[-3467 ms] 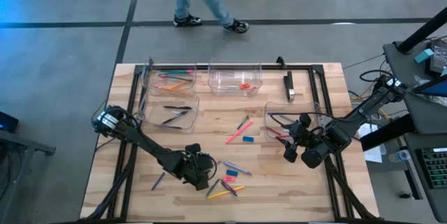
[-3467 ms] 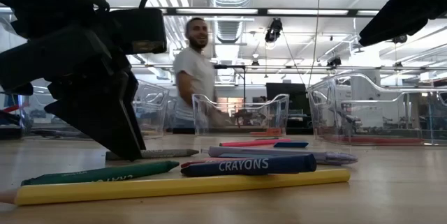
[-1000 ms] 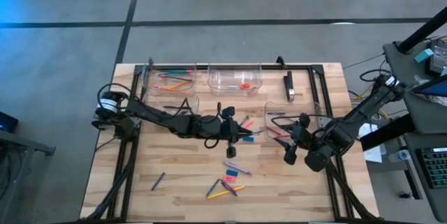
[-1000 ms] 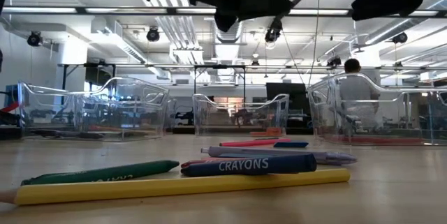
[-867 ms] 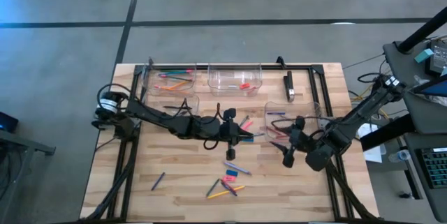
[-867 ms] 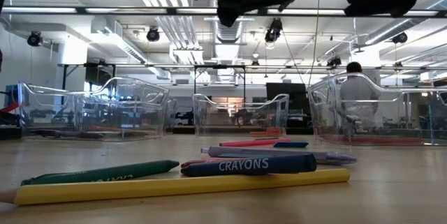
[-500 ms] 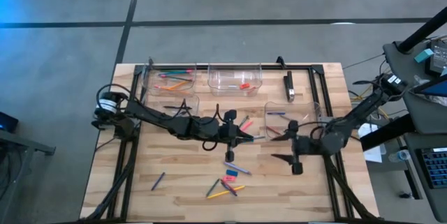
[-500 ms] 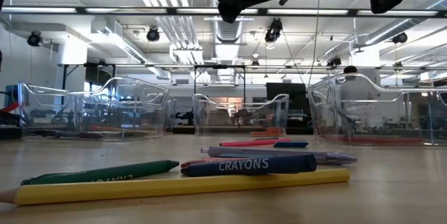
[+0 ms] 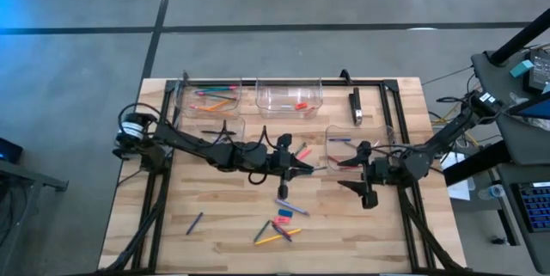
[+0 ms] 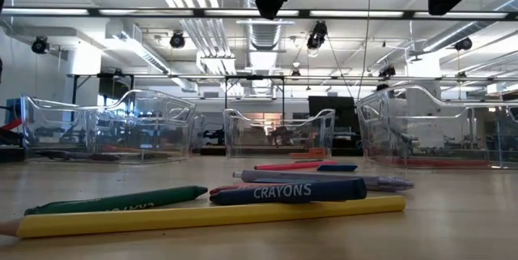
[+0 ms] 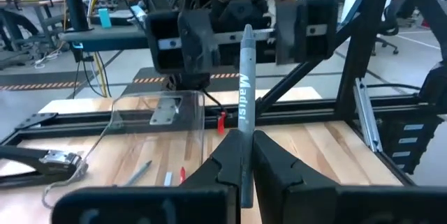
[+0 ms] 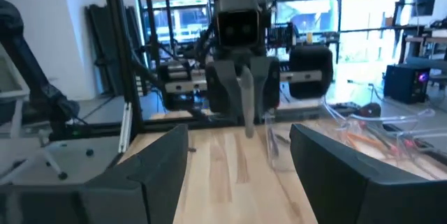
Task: Sort crayons/erasers/pens/pencils in bins
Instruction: Put the gray crayon into the bottom right transparent bin
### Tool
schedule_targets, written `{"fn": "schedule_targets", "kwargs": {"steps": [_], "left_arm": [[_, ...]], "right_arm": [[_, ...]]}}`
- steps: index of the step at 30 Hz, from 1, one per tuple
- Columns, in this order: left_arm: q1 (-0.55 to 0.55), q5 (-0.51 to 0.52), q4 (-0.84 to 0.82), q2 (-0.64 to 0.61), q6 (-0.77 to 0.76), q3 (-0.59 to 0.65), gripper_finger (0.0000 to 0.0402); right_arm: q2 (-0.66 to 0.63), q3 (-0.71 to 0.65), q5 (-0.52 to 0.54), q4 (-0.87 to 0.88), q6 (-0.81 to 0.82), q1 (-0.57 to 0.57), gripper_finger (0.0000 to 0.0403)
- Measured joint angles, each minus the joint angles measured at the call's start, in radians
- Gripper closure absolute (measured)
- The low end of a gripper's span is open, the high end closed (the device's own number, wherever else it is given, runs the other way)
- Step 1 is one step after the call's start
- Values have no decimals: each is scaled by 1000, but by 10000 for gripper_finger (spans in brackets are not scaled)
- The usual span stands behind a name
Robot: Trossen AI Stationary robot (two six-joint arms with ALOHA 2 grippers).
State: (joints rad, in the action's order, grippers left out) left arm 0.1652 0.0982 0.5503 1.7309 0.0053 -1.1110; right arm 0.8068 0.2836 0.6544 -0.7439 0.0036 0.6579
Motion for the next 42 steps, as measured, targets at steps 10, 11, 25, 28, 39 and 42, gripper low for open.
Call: {"fn": "schedule_targets", "kwargs": {"steps": [10,11,25,28,39,42], "left_arm": [[39,0,-7,0,-25,19,401],[40,0,-3,0,-25,19,401],[45,3,15,5,-27,19,401],[46,5,10,8,-38,21,401],[61,-2,8,8,-59,27,401],[61,-3,11,8,-59,27,401]], "right_arm": [[106,0,-15,-98,-17,-27,163],[119,0,-32,-99,-12,-29,163],[304,138,-109,-107,-43,-65,163],[357,179,-106,-107,-54,-83,164],[417,242,-104,-100,-78,-90,286],[413,229,-98,-102,-67,-90,326]]}}
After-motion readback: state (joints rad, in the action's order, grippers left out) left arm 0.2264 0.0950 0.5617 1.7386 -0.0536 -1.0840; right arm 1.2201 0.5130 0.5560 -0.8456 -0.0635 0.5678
